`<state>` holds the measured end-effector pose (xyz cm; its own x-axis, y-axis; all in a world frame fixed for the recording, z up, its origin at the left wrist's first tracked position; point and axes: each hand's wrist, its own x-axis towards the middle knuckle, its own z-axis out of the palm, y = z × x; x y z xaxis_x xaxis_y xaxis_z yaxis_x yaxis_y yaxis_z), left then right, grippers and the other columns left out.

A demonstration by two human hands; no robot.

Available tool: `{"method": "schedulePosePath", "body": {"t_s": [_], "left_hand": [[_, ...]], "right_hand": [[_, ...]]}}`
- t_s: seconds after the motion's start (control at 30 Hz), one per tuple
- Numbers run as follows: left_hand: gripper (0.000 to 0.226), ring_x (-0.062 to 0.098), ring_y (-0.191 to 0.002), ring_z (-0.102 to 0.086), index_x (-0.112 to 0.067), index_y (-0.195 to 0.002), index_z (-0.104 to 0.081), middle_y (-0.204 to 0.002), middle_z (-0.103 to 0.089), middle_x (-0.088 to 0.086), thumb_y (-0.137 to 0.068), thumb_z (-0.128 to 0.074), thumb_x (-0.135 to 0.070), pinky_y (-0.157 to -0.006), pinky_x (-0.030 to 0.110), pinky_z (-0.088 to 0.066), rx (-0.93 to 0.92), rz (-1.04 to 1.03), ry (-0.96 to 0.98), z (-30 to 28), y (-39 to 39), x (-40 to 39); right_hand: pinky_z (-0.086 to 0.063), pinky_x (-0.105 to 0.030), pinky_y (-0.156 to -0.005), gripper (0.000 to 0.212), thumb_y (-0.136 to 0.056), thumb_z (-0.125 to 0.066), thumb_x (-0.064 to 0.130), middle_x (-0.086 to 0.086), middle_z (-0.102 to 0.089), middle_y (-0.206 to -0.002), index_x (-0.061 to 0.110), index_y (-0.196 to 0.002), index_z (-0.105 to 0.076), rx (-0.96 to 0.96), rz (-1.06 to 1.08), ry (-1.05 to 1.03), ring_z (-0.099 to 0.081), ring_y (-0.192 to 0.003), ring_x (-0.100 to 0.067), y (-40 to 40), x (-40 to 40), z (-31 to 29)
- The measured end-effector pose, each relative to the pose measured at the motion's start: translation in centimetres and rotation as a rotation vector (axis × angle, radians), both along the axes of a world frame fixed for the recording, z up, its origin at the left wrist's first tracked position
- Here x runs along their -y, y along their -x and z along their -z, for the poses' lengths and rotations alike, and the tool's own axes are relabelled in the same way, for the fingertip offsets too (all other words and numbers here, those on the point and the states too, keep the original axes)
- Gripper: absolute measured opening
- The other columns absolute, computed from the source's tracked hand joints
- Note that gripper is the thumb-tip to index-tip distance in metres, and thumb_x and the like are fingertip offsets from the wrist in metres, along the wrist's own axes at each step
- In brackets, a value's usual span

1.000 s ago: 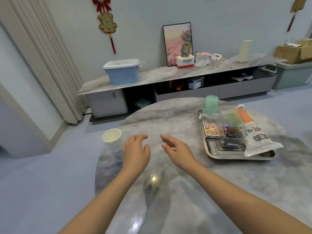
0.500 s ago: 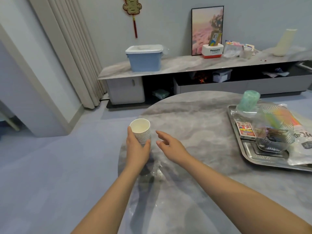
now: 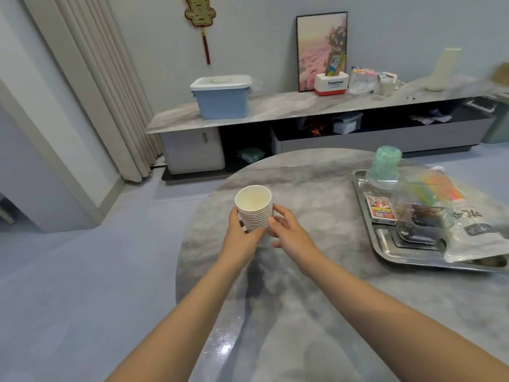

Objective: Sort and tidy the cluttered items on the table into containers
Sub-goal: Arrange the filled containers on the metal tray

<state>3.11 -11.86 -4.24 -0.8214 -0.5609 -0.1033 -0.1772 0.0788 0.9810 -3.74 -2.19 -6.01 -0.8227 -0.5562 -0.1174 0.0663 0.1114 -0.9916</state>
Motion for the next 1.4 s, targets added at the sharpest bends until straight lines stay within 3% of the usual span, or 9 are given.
{"method": "schedulePosePath", "body": {"t_s": [0.07, 0.3, 0.53, 0.7, 0.77, 0.93, 1.03, 1.2, 1.4], "left_hand": [[0.070, 0.010, -0.103, -0.054, -0.026, -0.144, -0.025, -0.124, -0.049, -0.003, -0.087, -0.062, -0.009, -0.083, 0.025, -0.045, -0.004, 0.081, 0.019, -0.8, 1.2, -2.7], [0.068, 0.012, -0.112, -0.053, -0.030, -0.143, -0.027, -0.130, -0.051, -0.002, -0.086, -0.062, -0.015, -0.092, 0.031, -0.048, -0.016, 0.370, 0.029, -2.1, 7.2, -14.1], [0.061, 0.024, -0.111, -0.058, -0.034, -0.132, -0.034, -0.119, -0.057, -0.005, -0.084, -0.061, -0.009, -0.085, 0.038, -0.047, 0.000, 0.480, -0.006, -0.8, 12.2, -21.3], [0.077, 0.018, -0.115, -0.054, -0.029, -0.137, -0.031, -0.129, -0.056, 0.001, -0.068, -0.063, -0.023, -0.098, 0.038, -0.046, 0.110, 0.467, 0.025, 0.8, 13.6, -22.2], [0.082, 0.018, -0.115, -0.054, -0.027, -0.139, -0.030, -0.127, -0.056, 0.000, -0.063, -0.058, -0.028, -0.096, 0.039, -0.047, 0.116, 0.458, 0.066, 1.5, 14.1, -22.3], [0.056, 0.026, -0.115, -0.054, -0.016, -0.139, -0.037, -0.132, -0.051, 0.007, -0.087, -0.057, -0.014, -0.093, 0.034, -0.047, 0.268, 0.240, 0.211, 3.4, 15.3, -21.9], [0.051, 0.035, -0.115, -0.053, -0.008, -0.136, -0.039, -0.134, -0.045, 0.017, -0.091, -0.055, -0.025, -0.095, 0.038, -0.047, 0.469, 0.171, 0.284, 5.0, 15.9, -21.7], [0.022, 0.033, -0.089, -0.066, -0.003, -0.105, -0.061, -0.098, -0.067, 0.014, -0.087, -0.064, -0.016, -0.078, 0.043, -0.057, 0.467, 0.071, 0.082, 7.6, 16.4, -21.3], [0.023, 0.025, -0.070, -0.063, -0.002, -0.105, -0.059, -0.100, -0.065, 0.018, -0.083, -0.067, -0.002, -0.055, 0.032, -0.056, 0.458, -0.030, -0.167, 8.4, 17.5, -20.7]], "right_hand": [[-0.046, -0.030, -0.089, 0.037, -0.096, -0.049, 0.030, 0.002, -0.056, -0.125, 0.029, -0.131, -0.041, -0.062, 0.109, -0.036, -0.055, -0.107, -0.013, 0.7, -3.3, -0.8], [-0.038, -0.006, -0.061, 0.030, -0.095, -0.051, 0.020, -0.002, -0.058, -0.102, 0.018, -0.123, -0.042, -0.239, 0.417, -0.117, -0.054, -0.086, -0.009, 4.1, -16.7, -3.4], [-0.045, -0.040, -0.096, 0.033, -0.093, -0.053, 0.024, -0.005, -0.059, -0.117, 0.023, -0.122, -0.037, -0.122, 0.426, -0.183, -0.058, -0.105, -0.017, 8.5, -24.3, -1.6], [-0.043, -0.026, -0.083, 0.040, -0.091, -0.058, 0.018, 0.000, -0.057, -0.104, 0.017, -0.125, -0.037, -0.037, 0.365, -0.217, -0.055, -0.094, -0.010, 10.2, -25.2, 0.2], [-0.046, -0.031, -0.085, 0.040, -0.089, -0.059, 0.017, -0.003, -0.059, -0.105, 0.015, -0.124, -0.040, -0.010, 0.384, -0.239, -0.057, -0.097, -0.014, 11.0, -25.4, 1.0], [-0.043, -0.032, -0.087, 0.038, -0.084, -0.060, 0.014, -0.010, -0.056, -0.118, 0.012, -0.120, -0.051, -0.155, 0.659, -0.540, -0.053, -0.104, -0.024, 11.5, -26.8, 2.0], [-0.036, -0.038, -0.097, 0.059, -0.081, -0.067, 0.021, -0.017, -0.037, -0.134, 0.011, -0.132, -0.041, -0.157, 0.858, -0.770, -0.037, -0.122, -0.034, 11.6, -28.4, 2.6], [-0.037, -0.039, -0.098, 0.066, -0.081, -0.064, 0.014, -0.023, -0.026, -0.138, 0.000, -0.136, -0.030, 0.147, 0.916, -0.686, -0.028, -0.126, -0.037, 13.1, -29.7, 4.6], [-0.045, -0.033, -0.078, 0.045, -0.082, -0.060, 0.018, -0.021, -0.050, -0.124, 0.005, -0.124, -0.051, 0.186, 0.937, -0.642, -0.048, -0.111, -0.036, 14.8, -31.7, 7.0]]}}
